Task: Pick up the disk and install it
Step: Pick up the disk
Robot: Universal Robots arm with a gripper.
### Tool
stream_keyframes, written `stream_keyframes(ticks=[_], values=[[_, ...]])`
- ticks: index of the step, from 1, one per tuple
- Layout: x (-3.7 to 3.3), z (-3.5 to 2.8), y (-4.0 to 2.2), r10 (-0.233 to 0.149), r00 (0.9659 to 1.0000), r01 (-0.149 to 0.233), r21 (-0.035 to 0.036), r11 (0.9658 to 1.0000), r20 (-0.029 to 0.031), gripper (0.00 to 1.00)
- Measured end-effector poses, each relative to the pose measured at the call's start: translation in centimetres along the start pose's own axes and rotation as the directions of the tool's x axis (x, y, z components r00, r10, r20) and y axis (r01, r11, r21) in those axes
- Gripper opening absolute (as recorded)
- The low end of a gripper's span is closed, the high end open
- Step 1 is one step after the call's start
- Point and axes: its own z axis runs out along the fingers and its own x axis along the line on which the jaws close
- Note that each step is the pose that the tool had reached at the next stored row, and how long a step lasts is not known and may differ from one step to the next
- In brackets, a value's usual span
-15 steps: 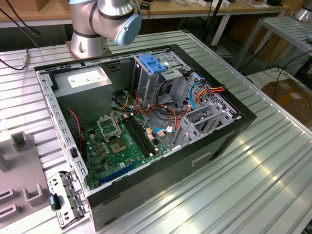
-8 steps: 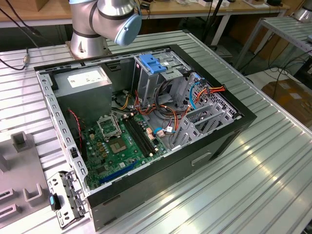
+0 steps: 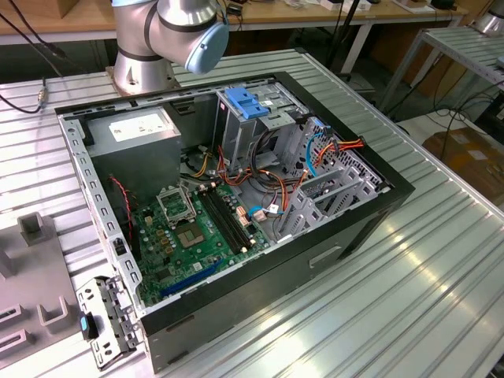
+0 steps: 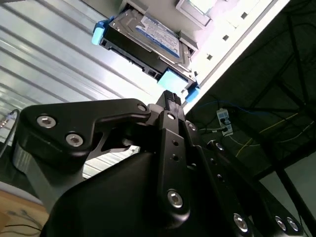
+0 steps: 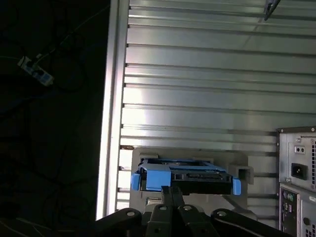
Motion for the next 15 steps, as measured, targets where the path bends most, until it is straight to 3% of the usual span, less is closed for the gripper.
stream_keyframes(ticks=[5, 7, 9, 15], values=[[0.0, 0.0, 0.0, -0.064, 0.998, 0.064, -0.0013, 0.998, -0.0039, 0.11], [0.0, 0.0, 0.0, -0.102, 0.9948, 0.102, -0.0023, 0.9948, -0.0061, 0.11], [0.0, 0.0, 0.0, -0.12, 0.9928, 0.12, -0.0028, 0.9928, -0.0073, 0.11], [0.0, 0.0, 0.0, -0.188, 0.9821, 0.188, -0.0047, 0.9821, -0.0113, 0.11]])
